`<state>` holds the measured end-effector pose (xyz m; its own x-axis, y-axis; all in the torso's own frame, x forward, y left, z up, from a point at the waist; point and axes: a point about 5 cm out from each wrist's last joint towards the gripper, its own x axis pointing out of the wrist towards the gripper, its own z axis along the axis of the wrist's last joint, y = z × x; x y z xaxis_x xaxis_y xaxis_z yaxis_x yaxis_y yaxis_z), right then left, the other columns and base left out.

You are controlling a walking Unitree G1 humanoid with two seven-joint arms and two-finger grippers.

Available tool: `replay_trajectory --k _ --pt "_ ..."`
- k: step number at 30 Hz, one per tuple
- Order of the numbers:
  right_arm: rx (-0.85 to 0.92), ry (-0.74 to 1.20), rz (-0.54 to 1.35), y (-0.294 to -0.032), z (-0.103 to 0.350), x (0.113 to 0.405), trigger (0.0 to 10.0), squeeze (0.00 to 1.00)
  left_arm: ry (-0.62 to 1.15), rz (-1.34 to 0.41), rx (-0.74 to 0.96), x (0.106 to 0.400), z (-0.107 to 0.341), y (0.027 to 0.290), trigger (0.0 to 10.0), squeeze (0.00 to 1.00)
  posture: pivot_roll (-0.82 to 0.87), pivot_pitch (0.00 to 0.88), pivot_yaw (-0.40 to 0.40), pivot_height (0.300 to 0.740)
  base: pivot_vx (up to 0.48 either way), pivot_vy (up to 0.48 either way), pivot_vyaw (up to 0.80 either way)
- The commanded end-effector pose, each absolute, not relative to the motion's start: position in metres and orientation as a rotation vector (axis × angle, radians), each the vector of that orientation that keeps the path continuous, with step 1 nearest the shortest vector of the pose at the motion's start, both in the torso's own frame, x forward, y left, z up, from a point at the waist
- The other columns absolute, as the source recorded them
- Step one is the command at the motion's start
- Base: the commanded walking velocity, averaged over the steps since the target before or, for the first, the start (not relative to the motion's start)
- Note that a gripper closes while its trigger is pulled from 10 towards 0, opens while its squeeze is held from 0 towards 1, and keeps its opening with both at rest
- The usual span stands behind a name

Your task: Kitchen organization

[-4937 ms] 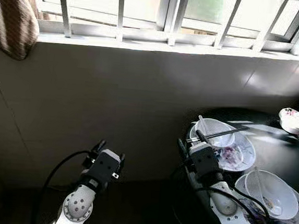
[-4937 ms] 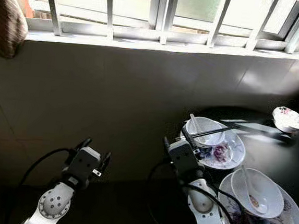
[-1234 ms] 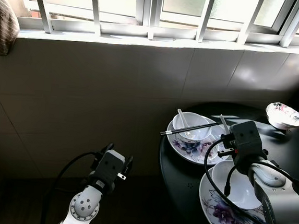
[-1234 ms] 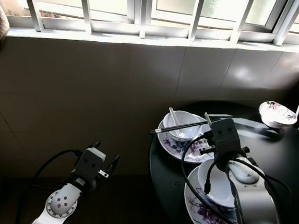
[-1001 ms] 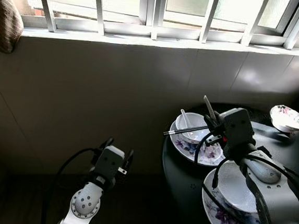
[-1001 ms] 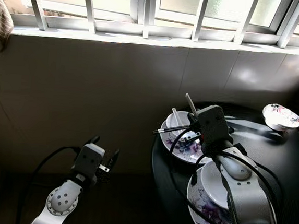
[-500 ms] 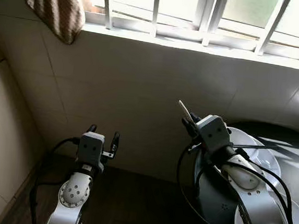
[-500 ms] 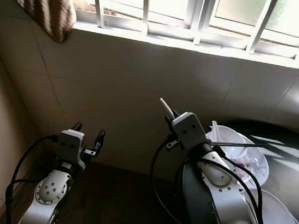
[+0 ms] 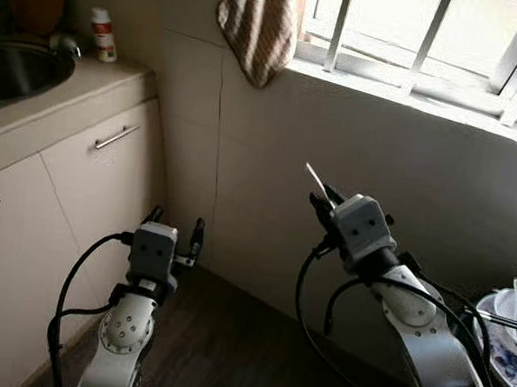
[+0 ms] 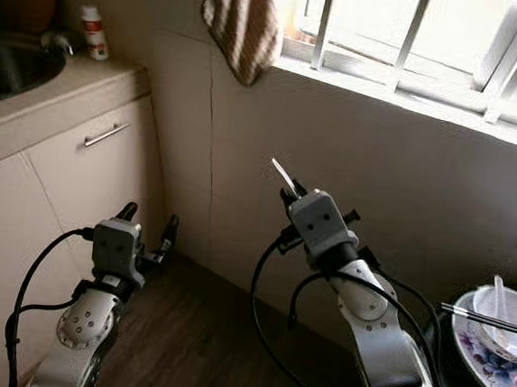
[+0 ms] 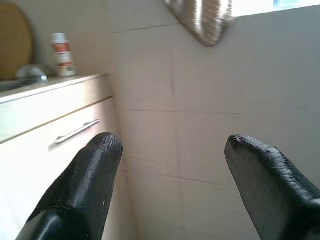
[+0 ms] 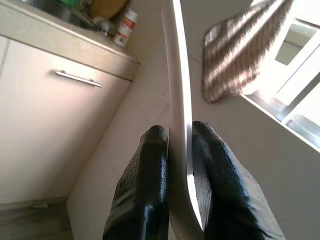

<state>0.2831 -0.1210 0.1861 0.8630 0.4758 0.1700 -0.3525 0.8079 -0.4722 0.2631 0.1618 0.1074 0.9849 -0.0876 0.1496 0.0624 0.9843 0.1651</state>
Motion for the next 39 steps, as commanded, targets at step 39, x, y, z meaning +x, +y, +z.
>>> replay_trajectory --k 39 --pt "-0.403 -0.636 0.265 -0.113 0.235 0.308 0.0 0.0 -0.47 -0.037 0.255 0.276 0.191 0.153 10.0 0.0 0.05 0.0 -0.068 0.74 0.399 0.0 0.8"
